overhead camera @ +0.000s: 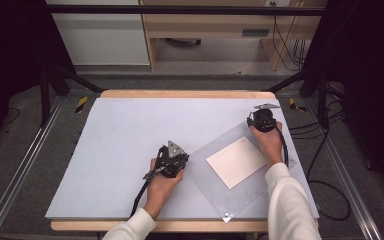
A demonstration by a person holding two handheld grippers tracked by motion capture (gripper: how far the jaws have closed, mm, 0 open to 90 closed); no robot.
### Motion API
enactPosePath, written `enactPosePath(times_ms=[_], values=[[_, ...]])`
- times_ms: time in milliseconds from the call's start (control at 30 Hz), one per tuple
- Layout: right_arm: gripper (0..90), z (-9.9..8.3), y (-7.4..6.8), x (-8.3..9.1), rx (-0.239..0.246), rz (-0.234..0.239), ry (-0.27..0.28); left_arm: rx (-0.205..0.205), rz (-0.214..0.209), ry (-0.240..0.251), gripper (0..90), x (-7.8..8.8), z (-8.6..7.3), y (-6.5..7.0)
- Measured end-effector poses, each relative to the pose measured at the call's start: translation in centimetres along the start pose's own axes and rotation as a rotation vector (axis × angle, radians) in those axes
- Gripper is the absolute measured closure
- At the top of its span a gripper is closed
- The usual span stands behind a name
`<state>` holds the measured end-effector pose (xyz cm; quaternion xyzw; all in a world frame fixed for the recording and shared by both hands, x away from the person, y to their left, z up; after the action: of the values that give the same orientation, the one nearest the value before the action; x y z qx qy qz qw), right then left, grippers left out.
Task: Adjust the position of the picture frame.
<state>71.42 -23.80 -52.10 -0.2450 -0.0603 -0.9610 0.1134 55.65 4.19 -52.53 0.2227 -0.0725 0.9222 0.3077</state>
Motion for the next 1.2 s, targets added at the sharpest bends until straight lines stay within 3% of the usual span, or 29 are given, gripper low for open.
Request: enactPosePath(times_ms=[433,533,700,1200], values=[[72.3,-0.2,-0.4,-0.4,0.027,0.011,-0.014,0.003,0.001,-0.005,84.2,0.0,0.0,0.0],[71.0,-0.2,-0.5,-0.4,0.033,0.020,-0.059,0.006,0.002,-0.002,84.2,0.0,0.0,0.0],[72.3,0.6,-1.0,-0.6,0.034,0.023,-0.032,0.006,0.002,-0.002,84.2,0.0,0.0,0.0],[85.0,0.3,-0.6,-1.2,0.004,0.022,-0.027,0.014,0.003,0.003,84.2,-0.1,0.0,0.0]])
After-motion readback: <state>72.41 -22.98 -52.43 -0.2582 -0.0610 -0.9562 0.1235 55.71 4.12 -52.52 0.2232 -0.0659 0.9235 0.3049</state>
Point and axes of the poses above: each handheld gripper's, and its own axes: x roughly backward along the jaws, z roughly out of its top, y roughly to its right, the point moved 9 cm from there along -x, roughly forward along the jaws, and after that the axes turned 9 degrees about y, right-handed, at the moved point
